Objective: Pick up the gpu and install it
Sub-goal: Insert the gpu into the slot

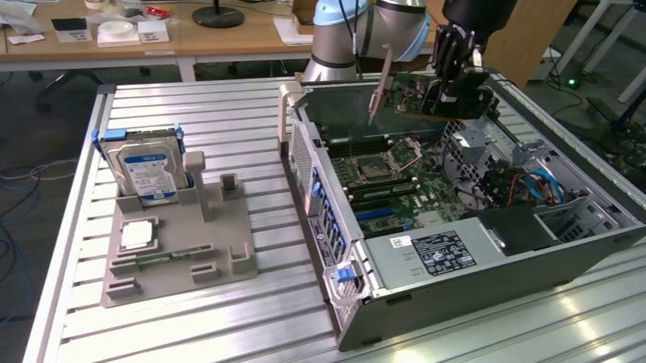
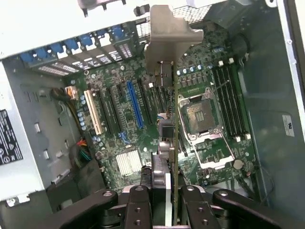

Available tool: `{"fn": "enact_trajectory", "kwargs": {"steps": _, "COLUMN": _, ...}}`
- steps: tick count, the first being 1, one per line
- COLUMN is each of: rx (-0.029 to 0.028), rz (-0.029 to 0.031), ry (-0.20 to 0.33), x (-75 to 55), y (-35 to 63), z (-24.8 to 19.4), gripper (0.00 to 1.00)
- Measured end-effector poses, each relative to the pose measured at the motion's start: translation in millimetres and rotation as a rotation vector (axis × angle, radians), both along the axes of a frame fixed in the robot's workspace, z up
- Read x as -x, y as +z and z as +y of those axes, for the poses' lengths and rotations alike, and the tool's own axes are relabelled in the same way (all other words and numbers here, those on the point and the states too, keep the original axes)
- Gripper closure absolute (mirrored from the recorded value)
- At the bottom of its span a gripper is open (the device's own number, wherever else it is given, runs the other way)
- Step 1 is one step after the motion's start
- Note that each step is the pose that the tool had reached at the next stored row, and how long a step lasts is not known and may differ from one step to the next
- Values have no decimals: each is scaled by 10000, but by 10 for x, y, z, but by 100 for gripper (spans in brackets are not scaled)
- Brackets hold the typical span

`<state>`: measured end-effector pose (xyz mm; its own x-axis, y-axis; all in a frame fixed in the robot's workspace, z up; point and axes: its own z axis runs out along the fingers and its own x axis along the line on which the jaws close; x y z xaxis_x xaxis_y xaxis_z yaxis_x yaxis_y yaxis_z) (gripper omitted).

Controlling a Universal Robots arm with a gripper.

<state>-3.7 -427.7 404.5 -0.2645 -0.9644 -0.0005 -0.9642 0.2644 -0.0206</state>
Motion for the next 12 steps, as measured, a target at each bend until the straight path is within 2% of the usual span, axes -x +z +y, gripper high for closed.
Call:
{"fn": "enact_trajectory", "kwargs": {"steps": 8, "rx": -1, "rz": -16, "ry": 1403, "x": 1, "y": -50, "z": 0, "gripper": 72}}
{"fn": "enact_trajectory", "kwargs": {"steps": 12, "rx": 0, "rz": -22, "ry": 1655, "x": 1, "y": -95, "z": -1, "gripper": 72}}
